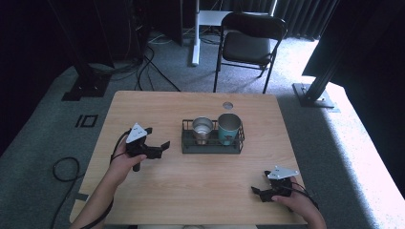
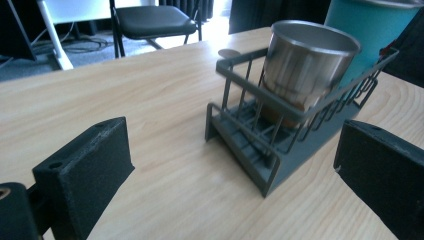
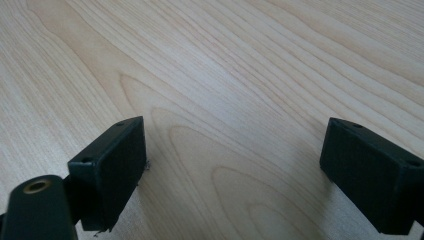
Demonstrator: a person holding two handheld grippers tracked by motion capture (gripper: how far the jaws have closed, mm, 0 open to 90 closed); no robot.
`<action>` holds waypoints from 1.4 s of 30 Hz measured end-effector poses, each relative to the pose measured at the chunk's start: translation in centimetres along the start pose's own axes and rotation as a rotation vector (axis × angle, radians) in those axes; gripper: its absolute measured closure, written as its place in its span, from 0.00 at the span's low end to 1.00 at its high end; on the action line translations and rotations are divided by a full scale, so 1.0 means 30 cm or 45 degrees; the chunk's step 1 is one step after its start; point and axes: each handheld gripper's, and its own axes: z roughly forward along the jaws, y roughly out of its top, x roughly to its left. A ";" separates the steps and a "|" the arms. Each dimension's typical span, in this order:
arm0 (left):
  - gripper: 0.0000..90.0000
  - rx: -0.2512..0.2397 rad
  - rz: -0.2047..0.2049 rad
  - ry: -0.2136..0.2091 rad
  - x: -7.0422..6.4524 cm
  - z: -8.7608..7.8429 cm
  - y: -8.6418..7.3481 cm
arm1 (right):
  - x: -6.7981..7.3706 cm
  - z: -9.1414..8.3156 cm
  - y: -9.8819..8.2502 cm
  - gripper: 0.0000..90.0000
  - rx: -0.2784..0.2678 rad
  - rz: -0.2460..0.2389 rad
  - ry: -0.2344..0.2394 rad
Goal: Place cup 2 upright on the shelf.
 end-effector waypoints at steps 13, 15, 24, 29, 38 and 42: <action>0.03 0.050 -0.042 0.066 0.029 -0.062 -0.096 | 0.000 0.000 0.000 0.12 0.000 -0.001 0.000; 0.03 0.054 -0.045 0.073 0.032 -0.073 -0.109 | 0.000 0.000 0.000 0.12 0.000 -0.001 0.000; 0.03 0.088 -0.068 0.121 0.038 -0.108 -0.162 | 0.000 0.000 0.000 0.12 -0.001 0.000 0.000; 0.03 0.101 -0.077 0.141 0.034 -0.123 -0.188 | 0.000 0.000 0.000 0.12 -0.002 -0.001 0.000; 0.03 0.160 -0.101 0.203 0.042 -0.151 -0.237 | 0.000 0.000 0.000 0.12 0.001 -0.001 0.000; 0.03 0.180 -0.140 0.234 0.050 -0.163 -0.251 | 0.000 0.000 0.000 0.12 -0.001 0.000 0.000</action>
